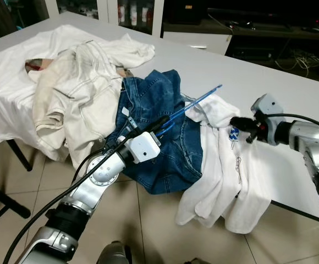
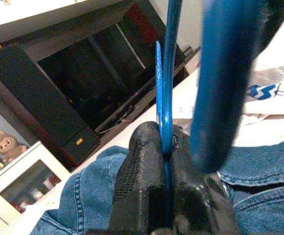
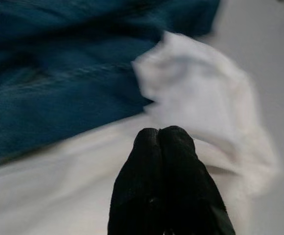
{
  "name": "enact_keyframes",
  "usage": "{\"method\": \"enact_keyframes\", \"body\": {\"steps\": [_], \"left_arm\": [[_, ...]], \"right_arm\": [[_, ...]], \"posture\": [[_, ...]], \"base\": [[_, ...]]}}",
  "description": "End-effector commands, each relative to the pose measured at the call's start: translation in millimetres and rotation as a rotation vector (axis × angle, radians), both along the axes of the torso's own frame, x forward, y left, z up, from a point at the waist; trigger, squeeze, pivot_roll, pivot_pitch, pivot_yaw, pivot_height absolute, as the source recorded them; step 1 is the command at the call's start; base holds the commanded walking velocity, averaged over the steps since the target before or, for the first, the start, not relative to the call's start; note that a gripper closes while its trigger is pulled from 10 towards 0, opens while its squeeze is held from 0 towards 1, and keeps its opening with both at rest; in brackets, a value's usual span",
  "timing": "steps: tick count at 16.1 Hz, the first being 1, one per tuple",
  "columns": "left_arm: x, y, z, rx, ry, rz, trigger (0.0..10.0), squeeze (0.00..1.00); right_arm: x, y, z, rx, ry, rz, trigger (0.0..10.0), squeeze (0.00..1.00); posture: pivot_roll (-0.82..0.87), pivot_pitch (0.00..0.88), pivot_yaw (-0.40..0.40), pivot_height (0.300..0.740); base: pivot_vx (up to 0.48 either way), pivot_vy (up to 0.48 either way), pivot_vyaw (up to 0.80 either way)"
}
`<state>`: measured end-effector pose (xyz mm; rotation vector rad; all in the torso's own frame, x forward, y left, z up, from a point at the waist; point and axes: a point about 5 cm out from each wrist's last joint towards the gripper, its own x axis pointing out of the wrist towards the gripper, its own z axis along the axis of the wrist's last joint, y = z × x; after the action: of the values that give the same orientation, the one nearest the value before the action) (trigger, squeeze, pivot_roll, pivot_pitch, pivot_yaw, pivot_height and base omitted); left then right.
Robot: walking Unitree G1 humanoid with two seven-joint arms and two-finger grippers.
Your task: Hang hanger
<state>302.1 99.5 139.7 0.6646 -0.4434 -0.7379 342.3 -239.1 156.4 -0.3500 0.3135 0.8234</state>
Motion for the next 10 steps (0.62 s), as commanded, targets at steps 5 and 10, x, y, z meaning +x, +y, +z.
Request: {"method": "enact_keyframes", "body": {"steps": [5,10], "left_arm": [[0.5,-3.4,3.3,0.010,-0.016,-0.018,10.0,0.00],[0.7,-0.6,3.8,0.013,-0.021,-0.009,10.0,0.00]], "right_arm": [[-30.7,13.3,-16.3,0.050,0.173,0.246,10.0,0.00],[-25.3,-3.5,-44.9,-0.096,0.293,0.068,10.0,0.00]], "posture": [[0.11,0.000,-0.091,0.710],[0.12,0.000,-0.092,0.710]], "base": [[0.000,0.000,0.00],[0.000,0.000,0.00]]}}
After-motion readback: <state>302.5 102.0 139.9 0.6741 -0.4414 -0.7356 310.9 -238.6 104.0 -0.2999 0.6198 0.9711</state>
